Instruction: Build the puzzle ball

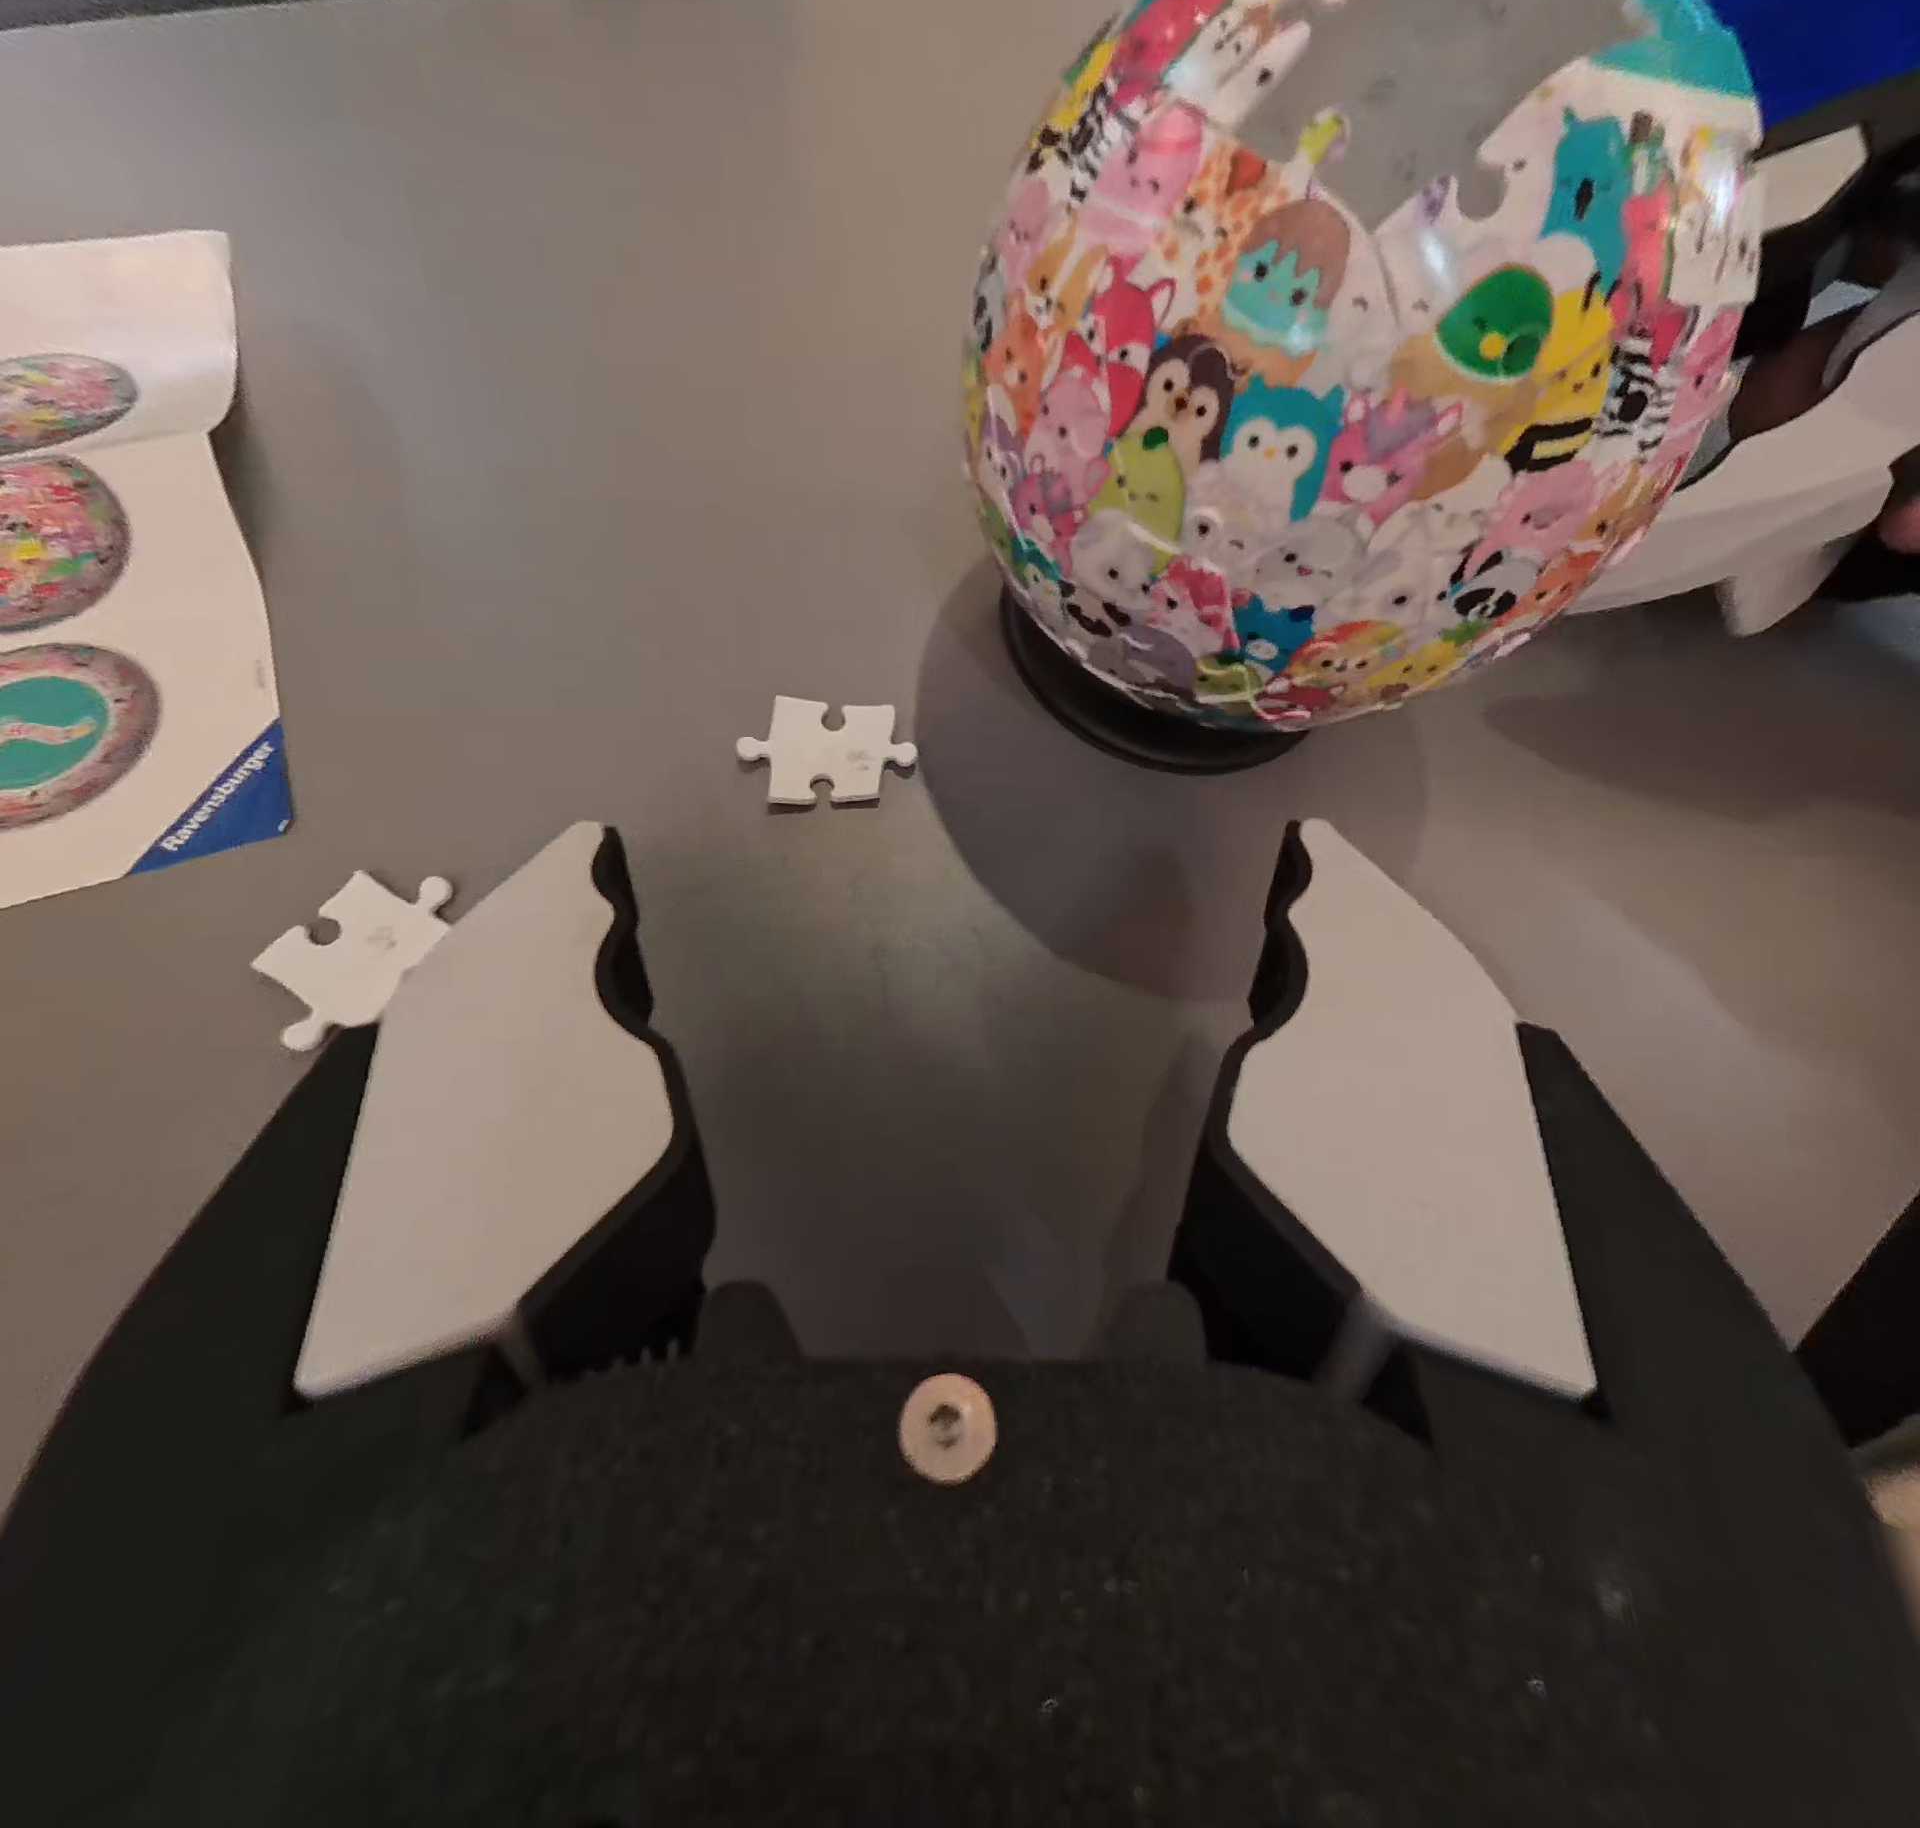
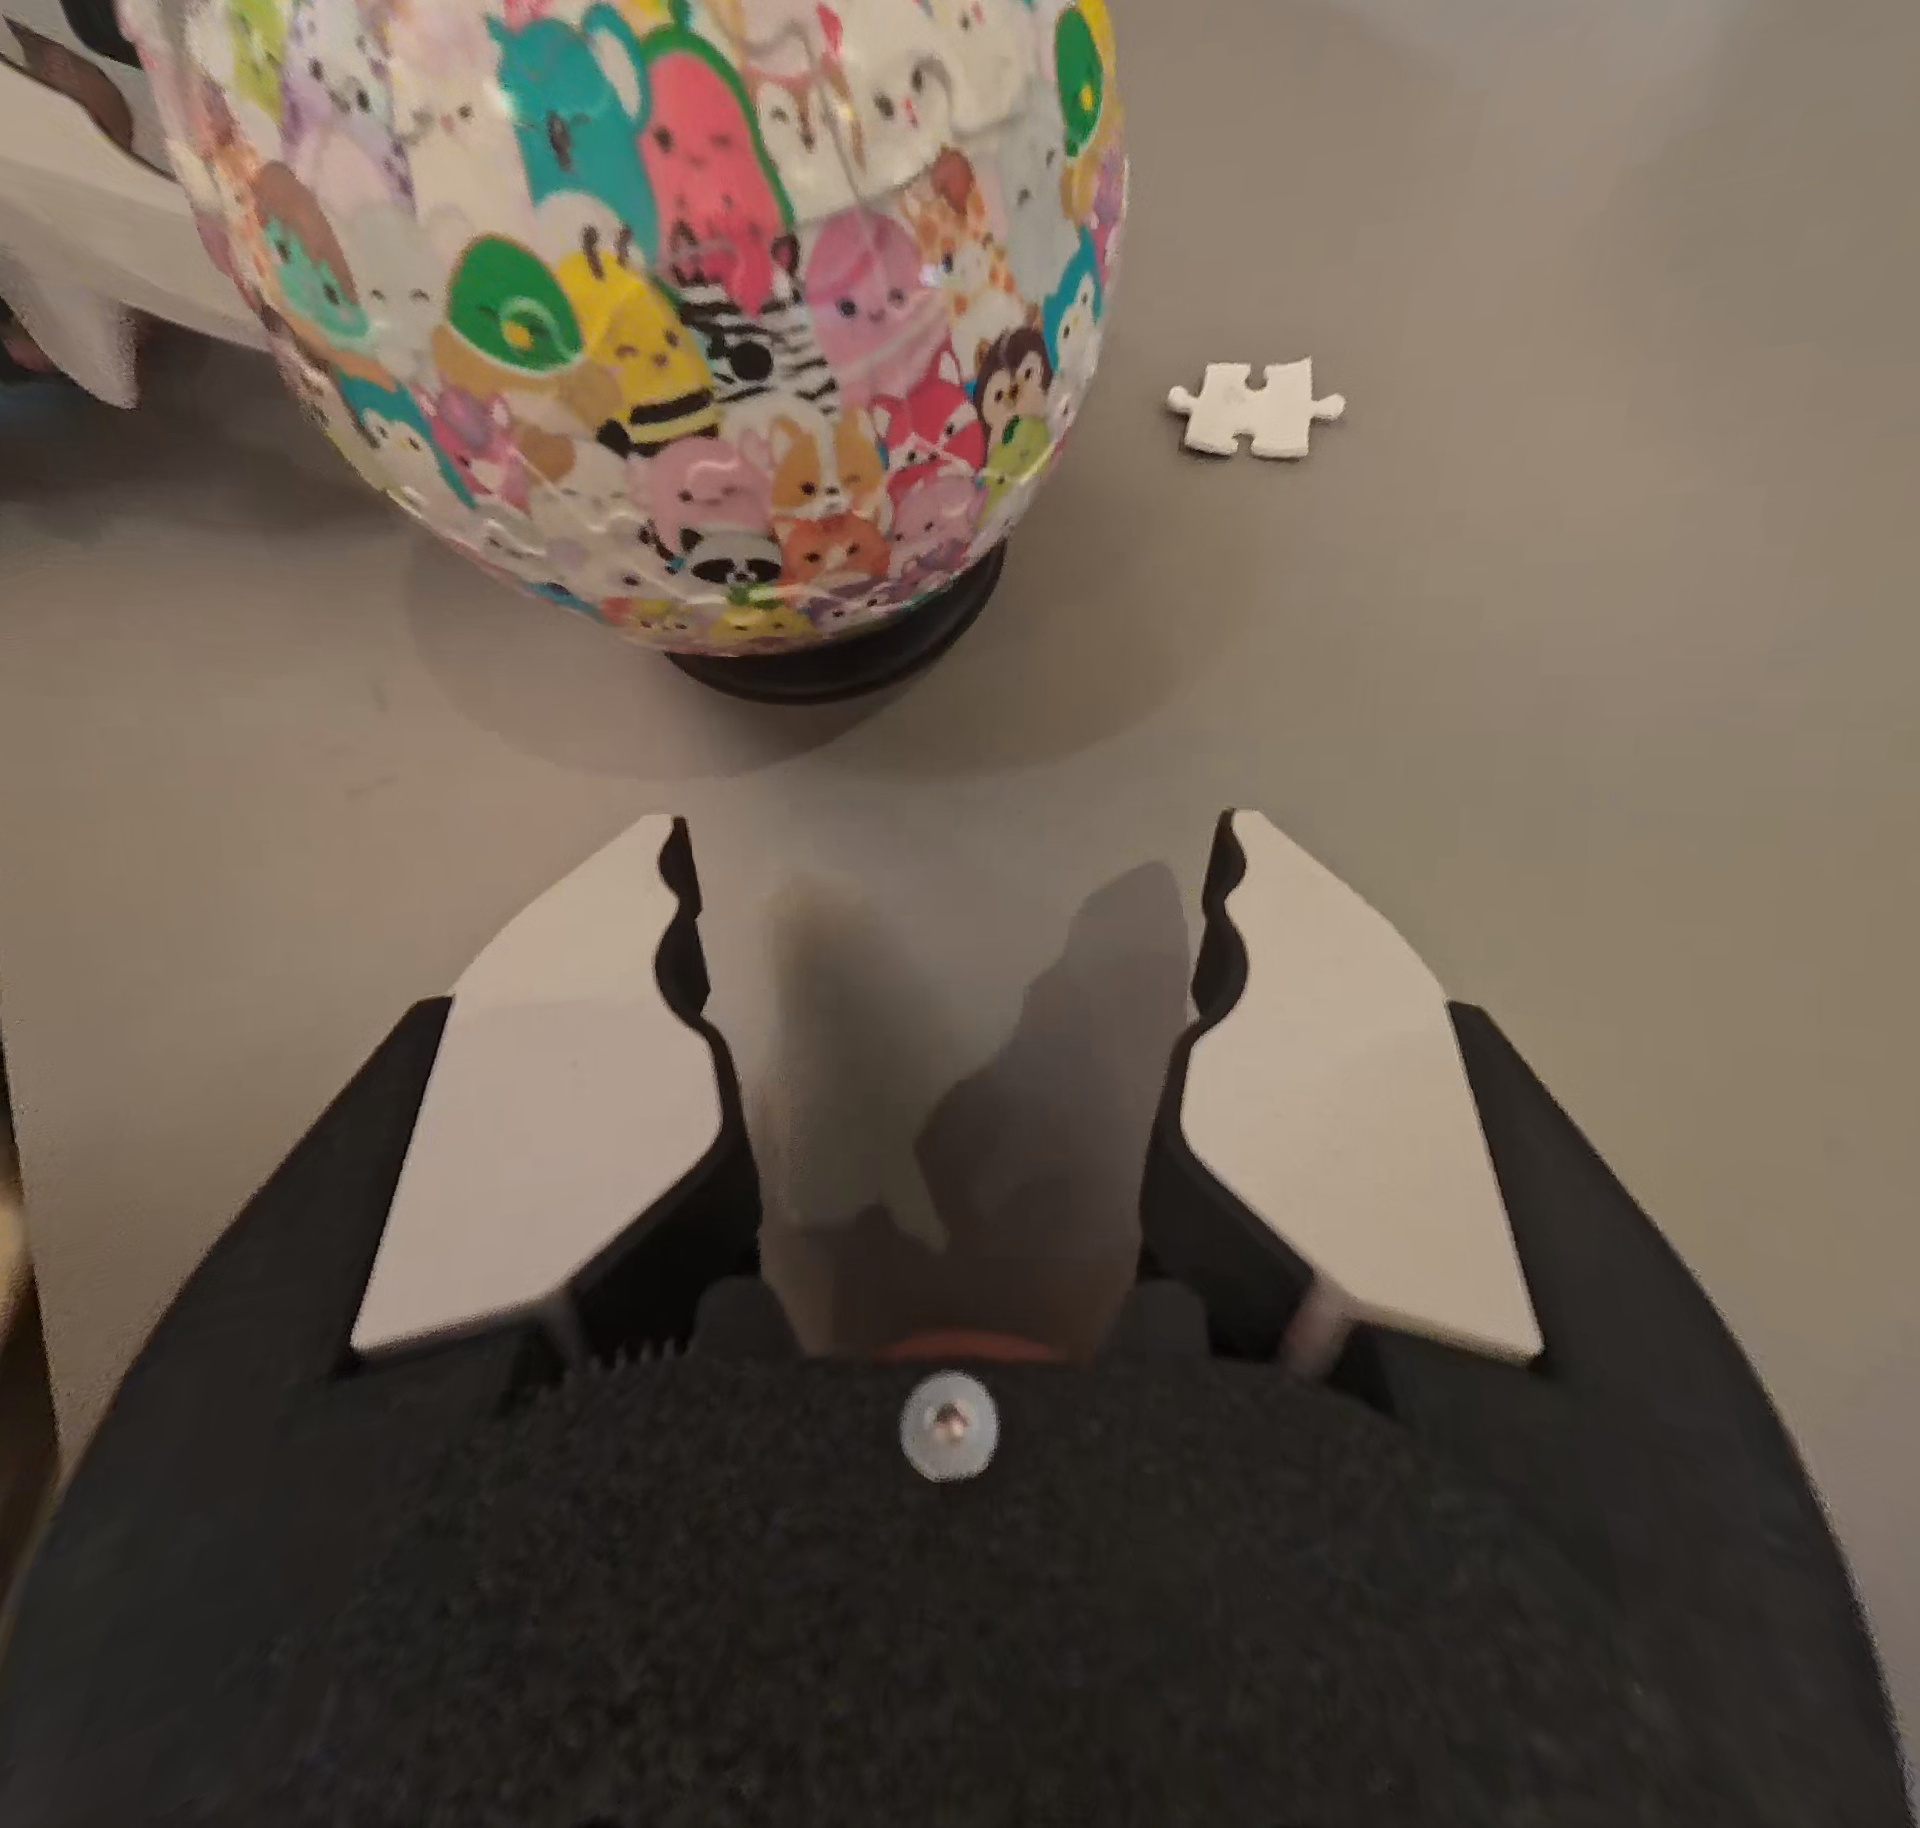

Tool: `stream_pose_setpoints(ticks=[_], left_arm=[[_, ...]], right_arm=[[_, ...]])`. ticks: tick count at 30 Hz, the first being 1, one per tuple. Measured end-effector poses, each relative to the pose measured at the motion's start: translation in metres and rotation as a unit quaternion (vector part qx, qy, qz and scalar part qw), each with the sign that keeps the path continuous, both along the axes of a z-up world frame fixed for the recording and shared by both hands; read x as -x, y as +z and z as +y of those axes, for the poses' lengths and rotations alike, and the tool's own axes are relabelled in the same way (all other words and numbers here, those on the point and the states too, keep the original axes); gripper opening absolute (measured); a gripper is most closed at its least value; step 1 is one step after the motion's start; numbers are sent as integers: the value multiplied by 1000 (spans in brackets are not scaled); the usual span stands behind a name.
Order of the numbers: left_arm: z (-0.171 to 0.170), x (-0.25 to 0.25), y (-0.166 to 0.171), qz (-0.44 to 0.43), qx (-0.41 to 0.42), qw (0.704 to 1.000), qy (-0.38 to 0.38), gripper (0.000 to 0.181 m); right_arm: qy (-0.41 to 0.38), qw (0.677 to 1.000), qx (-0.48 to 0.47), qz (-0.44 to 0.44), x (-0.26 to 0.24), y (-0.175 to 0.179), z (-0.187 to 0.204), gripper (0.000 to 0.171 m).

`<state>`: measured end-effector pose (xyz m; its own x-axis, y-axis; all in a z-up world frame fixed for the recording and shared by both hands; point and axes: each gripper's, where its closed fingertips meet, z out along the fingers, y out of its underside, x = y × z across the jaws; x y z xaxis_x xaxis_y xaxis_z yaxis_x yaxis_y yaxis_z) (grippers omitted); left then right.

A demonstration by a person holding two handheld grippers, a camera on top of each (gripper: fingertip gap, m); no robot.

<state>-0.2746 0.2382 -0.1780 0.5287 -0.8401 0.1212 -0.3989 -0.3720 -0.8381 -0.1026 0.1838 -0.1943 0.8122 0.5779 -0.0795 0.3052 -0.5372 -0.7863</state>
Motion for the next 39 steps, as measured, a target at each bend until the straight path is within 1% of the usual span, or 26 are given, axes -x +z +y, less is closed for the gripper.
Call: stream_pose_setpoints(ticks=[4, 7, 13, 16, 18, 19, 21, 22, 23, 25, 27, 28, 29, 31, 34, 35, 39], left_arm=[[3, 3, -3, 1, 17, 1000, 4, 111], [5, 7, -3, 8, 9, 1000, 8, 110], [4, 8, -4, 14, 8, 1000, 1, 110], [-9, -3, 1, -5, 15, 999, -44, 111], [-24, -21, 17, -63, 34, 993, -94, 114], [-31, -30, 24, -85, 42, 988, -123, 120], [-26, -45, 25, -79, 48, 986, -137, 130], [-21, -53, 27, -74, 48, 987, -138, 131], [-19, -61, 30, -76, 51, 985, -145, 129], [-27, -75, 38, -88, 69, 977, -180, 128], [-32, -83, 38, -86, 85, 974, -190, 145], [-33, -84, 34, -77, 89, 975, -191, 145], [-35, -85, 29, -70, 92, 974, -193, 145], [-40, -86, 18, -60, 113, 972, -199, 145], [-44, -84, 6, -43, 133, 968, -206, 141], [-43, -81, 5, -42, 134, 969, -203, 140], [-35, -76, 14, -68, 127, 971, -193, 126]], right_arm=[[-2, 1000, 26, -12, 2, -10, 1, 91], [-1, 999, 45, -17, 3, -16, -1, 91], [0, 998, 54, -28, 3, -20, -3, 90], [16, 998, 49, -34, 7, -19, -5, 95], [38, 998, 48, -34, 16, -19, -3, 108], [51, 997, 46, -44, 20, -19, 1, 116], [71, 995, 34, -65, 29, -19, 12, 127], [83, 994, 31, -69, 34, -19, 17, 129], [92, 993, 30, -69, 39, -19, 22, 131], [103, 993, 31, -51, 48, -14, 31, 131], [121, 992, 25, -17, 58, -3, 31, 125], [129, 991, 19, -4, 62, 4, 30, 125], [128, 992, 14, -1, 62, 10, 29, 128], [130, 992, -3, -2, 59, 23, 27, 128], [134, 990, -39, 35, 57, 41, 25, 120], [135, 989, -40, 40, 54, 40, 24, 119], [138, 990, 2, 23, 46, 8, 21, 122]])
